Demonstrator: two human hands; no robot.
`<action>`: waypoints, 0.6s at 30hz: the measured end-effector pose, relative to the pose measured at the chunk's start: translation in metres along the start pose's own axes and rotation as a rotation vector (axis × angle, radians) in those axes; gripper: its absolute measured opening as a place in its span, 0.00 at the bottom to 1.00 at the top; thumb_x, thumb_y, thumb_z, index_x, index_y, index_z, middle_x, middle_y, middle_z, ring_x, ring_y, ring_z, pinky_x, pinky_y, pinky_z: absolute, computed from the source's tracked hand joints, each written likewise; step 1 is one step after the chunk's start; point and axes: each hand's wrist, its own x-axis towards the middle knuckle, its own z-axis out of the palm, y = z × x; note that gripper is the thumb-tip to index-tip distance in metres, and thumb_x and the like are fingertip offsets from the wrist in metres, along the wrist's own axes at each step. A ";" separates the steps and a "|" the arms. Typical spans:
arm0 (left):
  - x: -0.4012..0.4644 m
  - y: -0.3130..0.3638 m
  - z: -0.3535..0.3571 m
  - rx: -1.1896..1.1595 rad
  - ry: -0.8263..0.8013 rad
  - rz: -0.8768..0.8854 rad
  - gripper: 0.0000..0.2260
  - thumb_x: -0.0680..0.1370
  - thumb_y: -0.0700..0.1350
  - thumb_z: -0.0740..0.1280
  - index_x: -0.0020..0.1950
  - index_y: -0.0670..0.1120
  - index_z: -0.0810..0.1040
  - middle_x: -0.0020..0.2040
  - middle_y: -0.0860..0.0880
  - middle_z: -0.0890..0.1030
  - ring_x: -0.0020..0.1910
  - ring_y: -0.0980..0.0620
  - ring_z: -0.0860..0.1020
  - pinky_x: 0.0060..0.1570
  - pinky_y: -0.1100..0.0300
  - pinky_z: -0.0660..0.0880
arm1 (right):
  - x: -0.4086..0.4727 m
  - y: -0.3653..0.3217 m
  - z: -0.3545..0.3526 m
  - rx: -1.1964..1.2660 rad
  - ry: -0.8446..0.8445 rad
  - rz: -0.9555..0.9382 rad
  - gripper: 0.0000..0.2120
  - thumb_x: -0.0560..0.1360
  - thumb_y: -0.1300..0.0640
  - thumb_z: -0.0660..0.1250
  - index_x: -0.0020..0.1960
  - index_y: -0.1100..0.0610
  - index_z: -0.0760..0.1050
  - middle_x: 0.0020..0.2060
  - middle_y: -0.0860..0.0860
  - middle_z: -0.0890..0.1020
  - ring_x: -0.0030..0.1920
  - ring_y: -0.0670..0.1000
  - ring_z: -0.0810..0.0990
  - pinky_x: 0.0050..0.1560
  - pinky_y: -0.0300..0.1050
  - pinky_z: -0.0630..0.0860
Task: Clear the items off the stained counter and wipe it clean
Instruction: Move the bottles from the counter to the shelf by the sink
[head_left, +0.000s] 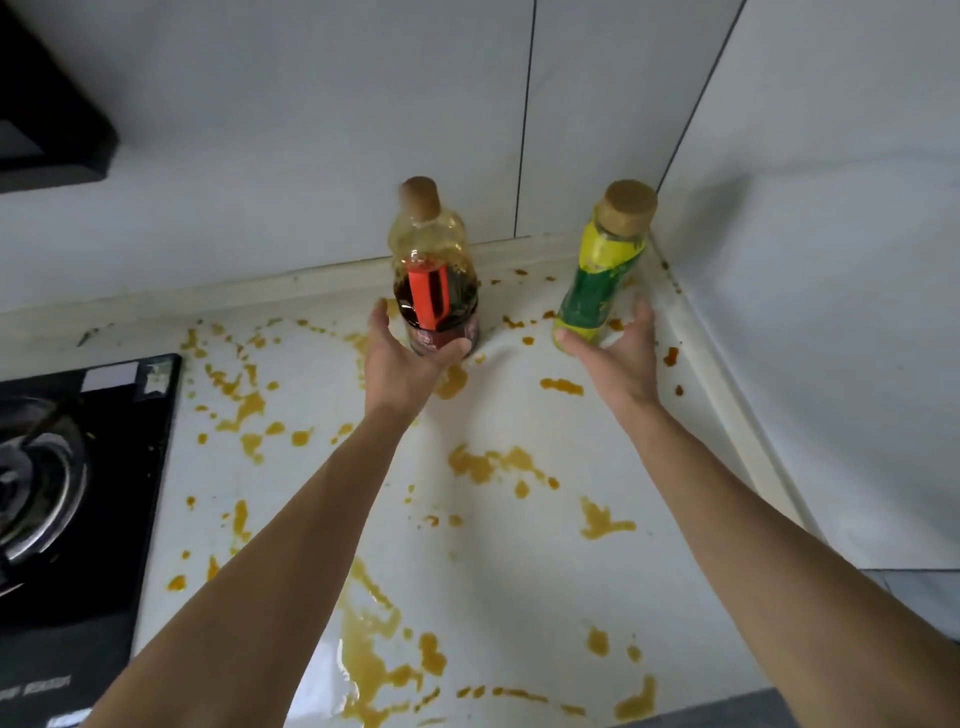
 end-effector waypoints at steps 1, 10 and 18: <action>0.007 -0.001 0.005 -0.036 0.012 0.019 0.58 0.66 0.58 0.85 0.86 0.53 0.52 0.83 0.50 0.66 0.79 0.50 0.68 0.67 0.59 0.67 | 0.006 0.001 0.005 0.014 0.003 -0.026 0.57 0.64 0.43 0.82 0.83 0.53 0.53 0.79 0.50 0.64 0.77 0.49 0.66 0.74 0.40 0.63; 0.040 -0.012 0.036 -0.187 0.041 0.196 0.58 0.60 0.61 0.87 0.82 0.58 0.57 0.72 0.60 0.74 0.68 0.64 0.76 0.64 0.68 0.76 | 0.039 0.004 0.034 0.077 0.083 -0.152 0.51 0.63 0.49 0.84 0.79 0.52 0.60 0.68 0.47 0.75 0.66 0.46 0.76 0.67 0.40 0.72; 0.037 -0.004 0.033 -0.112 0.093 0.192 0.48 0.62 0.60 0.84 0.75 0.58 0.61 0.64 0.58 0.76 0.59 0.59 0.80 0.55 0.65 0.79 | 0.046 -0.002 0.020 -0.029 0.030 -0.099 0.31 0.62 0.52 0.81 0.62 0.52 0.75 0.54 0.49 0.83 0.53 0.48 0.84 0.58 0.49 0.81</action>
